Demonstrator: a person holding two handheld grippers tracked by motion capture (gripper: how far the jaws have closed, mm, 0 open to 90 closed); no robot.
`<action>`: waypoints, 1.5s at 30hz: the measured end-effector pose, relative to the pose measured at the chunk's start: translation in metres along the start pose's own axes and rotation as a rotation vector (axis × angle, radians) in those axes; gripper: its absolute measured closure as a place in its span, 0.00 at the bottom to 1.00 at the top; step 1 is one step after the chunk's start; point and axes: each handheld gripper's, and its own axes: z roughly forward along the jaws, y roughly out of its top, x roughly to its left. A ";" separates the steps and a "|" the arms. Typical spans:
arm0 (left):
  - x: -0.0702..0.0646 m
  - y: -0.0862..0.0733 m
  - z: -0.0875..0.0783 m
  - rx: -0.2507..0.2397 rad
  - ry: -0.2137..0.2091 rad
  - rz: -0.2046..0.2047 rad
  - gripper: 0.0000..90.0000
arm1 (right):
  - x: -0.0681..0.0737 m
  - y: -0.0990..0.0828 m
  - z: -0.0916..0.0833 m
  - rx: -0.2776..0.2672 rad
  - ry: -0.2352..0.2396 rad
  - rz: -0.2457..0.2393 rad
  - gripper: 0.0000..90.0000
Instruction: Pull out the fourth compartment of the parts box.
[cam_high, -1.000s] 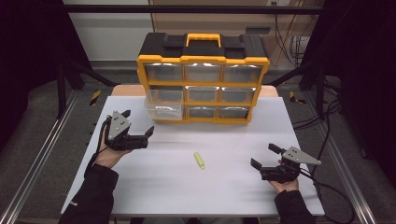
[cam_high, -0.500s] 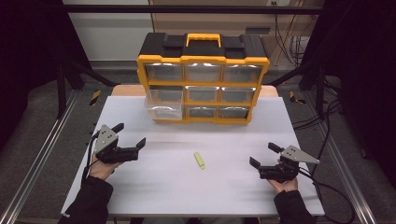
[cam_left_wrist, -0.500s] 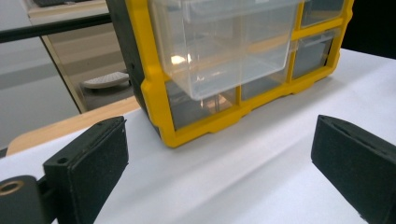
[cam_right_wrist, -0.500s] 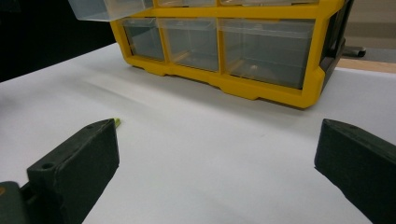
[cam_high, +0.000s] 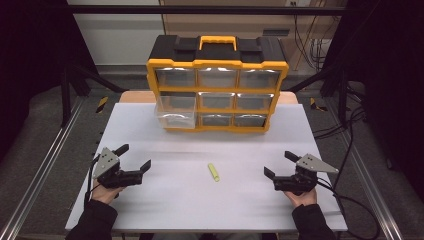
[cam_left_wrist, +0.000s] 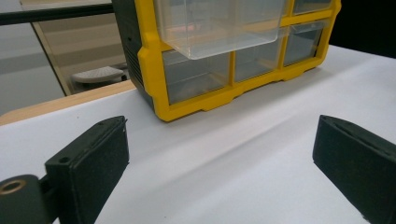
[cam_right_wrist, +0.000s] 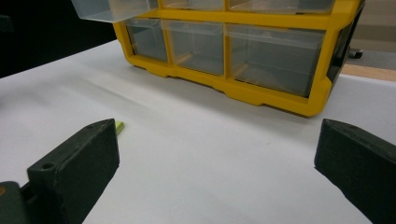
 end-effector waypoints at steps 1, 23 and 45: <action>-0.001 -0.002 0.001 0.009 0.003 0.008 0.04 | 0.001 0.001 0.001 -0.002 0.003 -0.006 0.01; -0.003 -0.017 0.006 0.019 -0.059 0.026 0.03 | 0.037 0.028 0.030 0.064 0.029 -0.043 0.01; -0.004 -0.020 0.008 0.004 -0.110 0.008 0.03 | 0.073 0.042 0.073 0.128 0.080 -0.077 0.03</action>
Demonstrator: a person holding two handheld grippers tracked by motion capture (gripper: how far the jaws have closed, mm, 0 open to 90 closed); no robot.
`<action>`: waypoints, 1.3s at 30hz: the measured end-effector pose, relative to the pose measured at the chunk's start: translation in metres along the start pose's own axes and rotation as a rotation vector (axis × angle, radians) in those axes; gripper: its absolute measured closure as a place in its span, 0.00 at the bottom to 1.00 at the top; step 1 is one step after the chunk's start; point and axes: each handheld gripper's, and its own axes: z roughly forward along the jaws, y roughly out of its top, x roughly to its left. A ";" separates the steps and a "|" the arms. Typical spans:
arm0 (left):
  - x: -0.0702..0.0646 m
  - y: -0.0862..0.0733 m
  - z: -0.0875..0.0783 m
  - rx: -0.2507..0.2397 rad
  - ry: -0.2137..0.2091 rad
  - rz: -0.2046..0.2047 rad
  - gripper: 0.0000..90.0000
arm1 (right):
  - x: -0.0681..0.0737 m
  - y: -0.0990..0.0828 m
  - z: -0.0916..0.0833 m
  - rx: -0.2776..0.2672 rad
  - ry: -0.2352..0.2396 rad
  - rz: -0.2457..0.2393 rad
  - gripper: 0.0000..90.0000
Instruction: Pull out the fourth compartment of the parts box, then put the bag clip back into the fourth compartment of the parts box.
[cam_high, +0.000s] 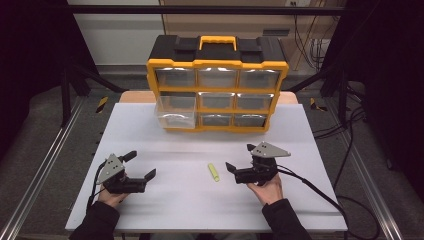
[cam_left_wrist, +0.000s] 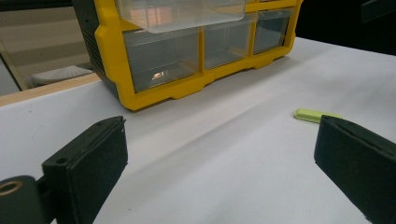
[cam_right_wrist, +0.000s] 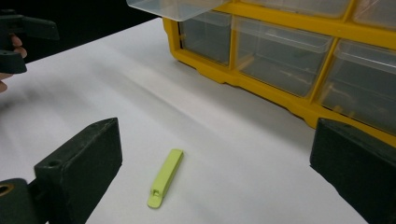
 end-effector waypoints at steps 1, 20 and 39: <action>0.000 0.000 0.000 0.000 -0.001 0.003 0.03 | 0.002 0.001 0.003 0.008 0.000 -0.002 0.03; -0.001 -0.004 0.004 0.023 0.009 0.007 0.02 | 0.029 0.010 0.052 0.128 0.054 -0.024 0.04; -0.001 -0.004 0.004 0.037 0.008 0.016 0.02 | 0.042 0.000 0.088 0.271 0.060 -0.051 0.18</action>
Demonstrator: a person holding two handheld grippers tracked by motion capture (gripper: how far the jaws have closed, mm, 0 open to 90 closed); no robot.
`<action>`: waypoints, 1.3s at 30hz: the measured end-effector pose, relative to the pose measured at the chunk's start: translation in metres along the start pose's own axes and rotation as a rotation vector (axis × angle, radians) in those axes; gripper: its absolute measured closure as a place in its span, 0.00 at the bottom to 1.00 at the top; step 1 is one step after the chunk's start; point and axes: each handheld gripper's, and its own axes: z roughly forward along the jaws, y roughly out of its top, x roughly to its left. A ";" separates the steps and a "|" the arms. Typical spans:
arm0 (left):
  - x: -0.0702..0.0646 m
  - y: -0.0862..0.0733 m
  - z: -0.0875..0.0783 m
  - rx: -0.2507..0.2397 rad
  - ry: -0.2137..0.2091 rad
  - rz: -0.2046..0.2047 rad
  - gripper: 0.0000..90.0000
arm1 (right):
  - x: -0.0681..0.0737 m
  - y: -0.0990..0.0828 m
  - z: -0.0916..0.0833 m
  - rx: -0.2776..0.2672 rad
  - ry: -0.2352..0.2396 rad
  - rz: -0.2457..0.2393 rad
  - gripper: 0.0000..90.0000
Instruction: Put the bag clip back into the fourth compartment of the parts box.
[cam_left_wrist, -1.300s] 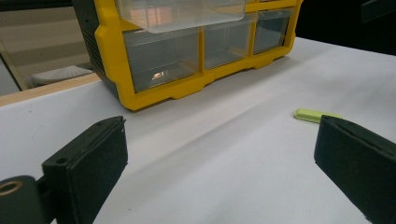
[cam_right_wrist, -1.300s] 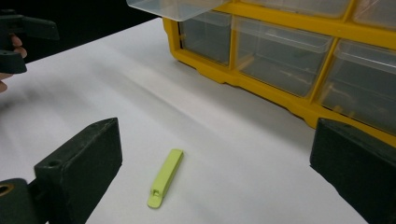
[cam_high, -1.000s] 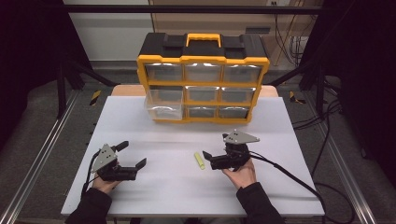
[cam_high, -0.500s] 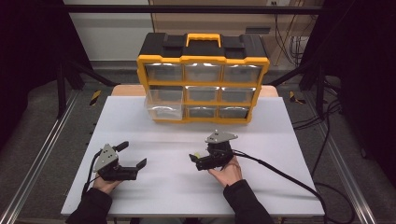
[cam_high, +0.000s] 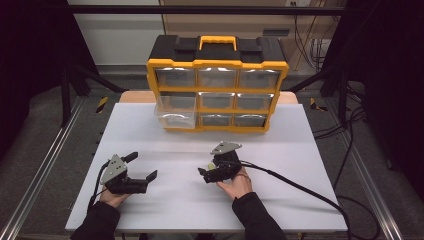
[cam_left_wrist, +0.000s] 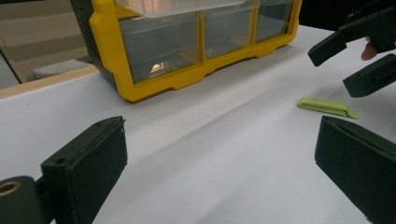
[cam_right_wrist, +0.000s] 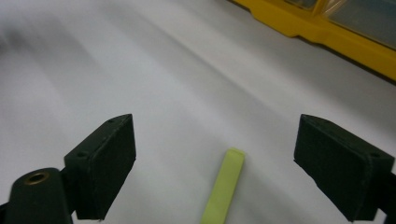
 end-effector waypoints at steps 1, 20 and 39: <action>0.000 0.000 0.000 -0.001 0.000 0.000 0.02 | 0.000 0.000 0.001 0.006 -0.001 0.000 0.20; 0.000 0.000 0.000 0.007 0.005 0.006 0.02 | -0.006 -0.006 0.013 0.170 -0.006 0.075 0.59; 0.000 0.000 0.000 0.007 0.002 0.008 0.02 | -0.006 -0.008 0.014 0.222 -0.018 0.073 0.79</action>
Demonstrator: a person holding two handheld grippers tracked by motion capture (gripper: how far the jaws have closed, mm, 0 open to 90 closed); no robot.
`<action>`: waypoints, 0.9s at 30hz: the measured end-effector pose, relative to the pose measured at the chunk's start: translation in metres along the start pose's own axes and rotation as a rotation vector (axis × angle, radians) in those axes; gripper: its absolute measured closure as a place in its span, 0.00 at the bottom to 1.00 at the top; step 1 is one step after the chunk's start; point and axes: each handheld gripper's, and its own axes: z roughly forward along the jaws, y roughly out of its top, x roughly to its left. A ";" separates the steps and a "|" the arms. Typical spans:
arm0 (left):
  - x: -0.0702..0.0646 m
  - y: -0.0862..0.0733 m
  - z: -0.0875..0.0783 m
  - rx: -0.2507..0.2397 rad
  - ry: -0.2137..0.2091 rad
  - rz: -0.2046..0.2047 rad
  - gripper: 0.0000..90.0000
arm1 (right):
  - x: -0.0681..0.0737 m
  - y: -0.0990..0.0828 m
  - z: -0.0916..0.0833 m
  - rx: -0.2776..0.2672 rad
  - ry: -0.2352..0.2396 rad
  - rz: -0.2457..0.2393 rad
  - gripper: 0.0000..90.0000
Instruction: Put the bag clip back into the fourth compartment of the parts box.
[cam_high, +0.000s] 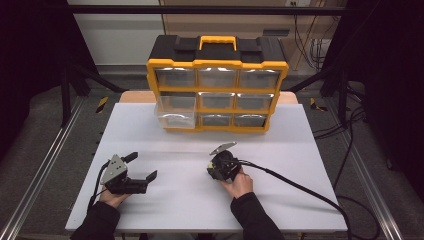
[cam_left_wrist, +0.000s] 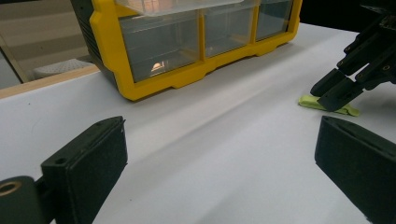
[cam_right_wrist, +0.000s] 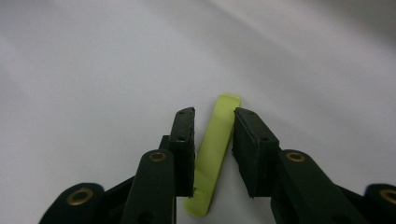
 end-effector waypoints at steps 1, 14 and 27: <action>0.000 0.000 0.000 0.000 0.000 0.000 0.02 | 0.000 0.000 0.000 0.002 0.001 0.000 0.79; 0.000 0.000 0.000 0.002 0.003 0.003 0.02 | -0.001 0.000 0.000 0.014 0.009 0.006 0.85; 0.000 0.000 0.000 0.006 0.002 0.005 0.02 | -0.002 0.001 0.000 0.025 0.020 0.024 0.87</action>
